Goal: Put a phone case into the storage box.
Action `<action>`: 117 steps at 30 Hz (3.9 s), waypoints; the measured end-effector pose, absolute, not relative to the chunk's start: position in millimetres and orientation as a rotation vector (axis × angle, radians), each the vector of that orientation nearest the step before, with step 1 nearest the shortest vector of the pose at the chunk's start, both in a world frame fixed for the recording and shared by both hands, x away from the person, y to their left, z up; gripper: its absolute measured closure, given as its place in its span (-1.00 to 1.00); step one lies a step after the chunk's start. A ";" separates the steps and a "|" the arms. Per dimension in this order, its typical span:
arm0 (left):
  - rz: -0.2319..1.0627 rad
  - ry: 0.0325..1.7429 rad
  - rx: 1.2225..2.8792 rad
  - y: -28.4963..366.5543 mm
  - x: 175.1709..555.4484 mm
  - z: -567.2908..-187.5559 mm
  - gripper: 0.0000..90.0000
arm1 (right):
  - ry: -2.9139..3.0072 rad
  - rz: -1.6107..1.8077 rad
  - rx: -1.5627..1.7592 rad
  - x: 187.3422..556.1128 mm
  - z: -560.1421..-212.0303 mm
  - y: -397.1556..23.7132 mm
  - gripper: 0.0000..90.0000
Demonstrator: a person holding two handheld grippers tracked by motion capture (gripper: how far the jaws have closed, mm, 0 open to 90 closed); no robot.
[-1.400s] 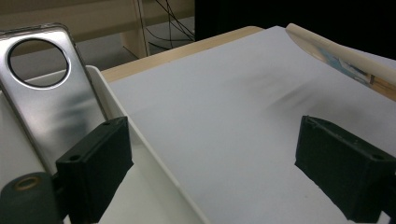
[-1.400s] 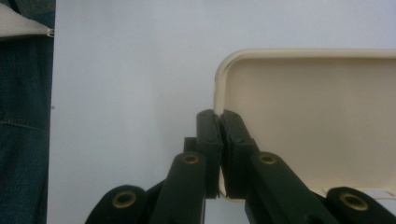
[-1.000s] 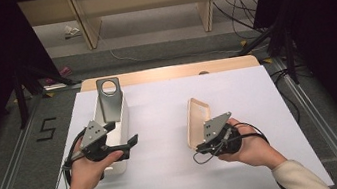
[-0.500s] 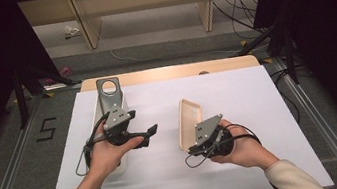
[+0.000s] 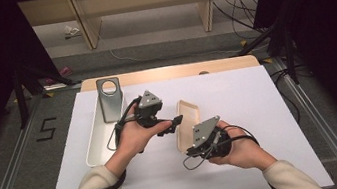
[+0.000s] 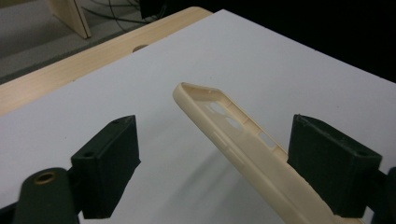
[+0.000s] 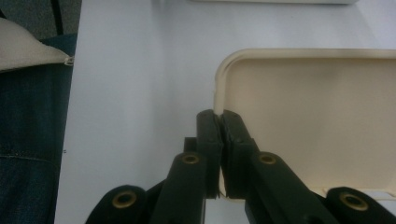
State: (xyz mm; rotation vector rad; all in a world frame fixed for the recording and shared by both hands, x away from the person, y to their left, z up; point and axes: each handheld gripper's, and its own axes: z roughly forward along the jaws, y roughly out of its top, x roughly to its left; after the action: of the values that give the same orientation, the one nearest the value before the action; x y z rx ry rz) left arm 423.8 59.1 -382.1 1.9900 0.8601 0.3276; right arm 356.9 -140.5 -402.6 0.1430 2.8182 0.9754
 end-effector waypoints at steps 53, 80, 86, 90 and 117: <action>0.319 0.902 1.878 22.8 429.5 -362.4 0.83 | 2.715 0.962 0.213 358.3 -405.9 -141.7 0.27; 0.562 0.804 1.755 72.3 421.1 -357.3 0.83 | 2.380 1.180 0.733 373.8 -405.0 -190.8 -0.63; 0.571 0.812 1.727 83.6 420.4 -352.2 0.83 | 2.341 1.216 0.796 374.5 -405.6 -196.7 -0.63; 0.581 0.810 1.715 90.6 420.4 -348.4 0.83 | 2.319 1.237 0.826 374.6 -406.1 -200.9 -0.63; 0.652 0.832 1.663 127.0 422.9 -334.0 0.83 | 2.176 1.282 0.988 371.8 -405.7 -233.6 -0.63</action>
State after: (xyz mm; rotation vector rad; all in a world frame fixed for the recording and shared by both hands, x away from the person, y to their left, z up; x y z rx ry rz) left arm 422.9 127.0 -334.0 1.6625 0.8318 0.6519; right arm 371.8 -233.6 -405.7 0.9884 2.1765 1.2817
